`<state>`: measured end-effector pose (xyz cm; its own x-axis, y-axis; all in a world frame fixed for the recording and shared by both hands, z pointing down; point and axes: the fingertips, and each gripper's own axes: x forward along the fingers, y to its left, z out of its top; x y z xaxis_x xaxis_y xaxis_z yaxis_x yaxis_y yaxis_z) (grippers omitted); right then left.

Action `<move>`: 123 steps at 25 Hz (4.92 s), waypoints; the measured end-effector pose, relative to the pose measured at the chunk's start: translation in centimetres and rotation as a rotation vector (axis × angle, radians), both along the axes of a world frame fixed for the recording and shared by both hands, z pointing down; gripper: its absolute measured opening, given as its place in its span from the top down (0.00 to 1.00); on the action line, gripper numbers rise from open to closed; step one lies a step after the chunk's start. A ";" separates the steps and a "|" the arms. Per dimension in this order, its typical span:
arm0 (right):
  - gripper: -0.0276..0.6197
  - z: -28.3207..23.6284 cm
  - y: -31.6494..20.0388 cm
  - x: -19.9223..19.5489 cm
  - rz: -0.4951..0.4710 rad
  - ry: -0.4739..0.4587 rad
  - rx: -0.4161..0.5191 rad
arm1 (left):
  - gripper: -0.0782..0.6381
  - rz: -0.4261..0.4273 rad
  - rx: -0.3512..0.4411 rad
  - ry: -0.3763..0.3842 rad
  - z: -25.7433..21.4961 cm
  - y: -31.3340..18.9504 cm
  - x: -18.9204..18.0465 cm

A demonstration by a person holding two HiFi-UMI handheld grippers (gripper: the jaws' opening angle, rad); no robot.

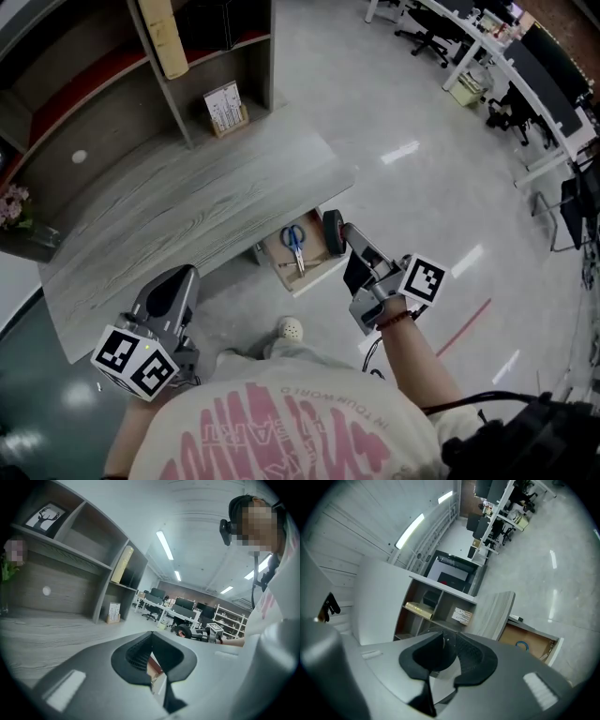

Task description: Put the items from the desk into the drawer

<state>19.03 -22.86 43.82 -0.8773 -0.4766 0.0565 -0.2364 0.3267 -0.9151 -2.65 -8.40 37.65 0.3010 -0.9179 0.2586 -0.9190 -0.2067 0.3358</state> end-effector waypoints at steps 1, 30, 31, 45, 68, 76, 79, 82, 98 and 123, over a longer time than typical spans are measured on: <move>0.82 0.6 -0.6 0.1 -0.014 0.007 -0.008 | 0.86 -0.007 0.003 0.000 0.0 -0.7 0.5; 0.82 26.8 -2.7 -4.1 -0.151 0.581 -0.327 | 0.86 -0.199 -0.187 -0.042 3.4 -1.9 -4.6; 0.82 27.4 -2.7 -4.1 -0.148 0.624 -0.317 | 0.86 -0.210 -0.189 -0.042 3.5 -1.6 -5.0; 0.93 30.1 -2.1 -5.9 -0.228 0.906 -0.157 | 0.86 -0.304 -0.195 -0.035 3.8 0.9 -8.5; 0.95 -1.3 -4.7 -7.6 -0.051 0.318 0.357 | 0.86 -0.130 0.084 0.015 -4.1 -2.9 -8.8; 0.95 -16.8 -1.2 -8.0 -0.036 0.428 0.889 | 0.86 -0.064 0.224 0.007 -9.5 -2.0 -9.1; 0.95 -17.2 -0.6 -7.9 -0.016 0.485 0.920 | 0.86 -0.051 0.239 0.001 -9.9 -1.8 -9.1; 0.95 -16.3 -0.1 -7.5 -0.007 0.472 0.871 | 0.86 -0.044 0.221 -0.016 -9.4 -1.6 -8.9; 0.94 -17.7 -0.1 -8.3 0.082 0.329 0.797 | 0.86 -0.043 0.269 0.048 -9.8 1.1 -11.9; 0.47 -22.7 -14.5 -24.8 -0.092 0.291 0.973 | 0.86 -0.471 0.203 0.015 -7.8 6.6 -25.2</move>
<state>-5.73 -37.31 21.12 -0.9270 -0.3606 -0.1027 -0.3434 0.9265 -0.1539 -27.88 -1.80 29.88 -0.1548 -0.9861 0.0597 -0.9236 0.1659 0.3455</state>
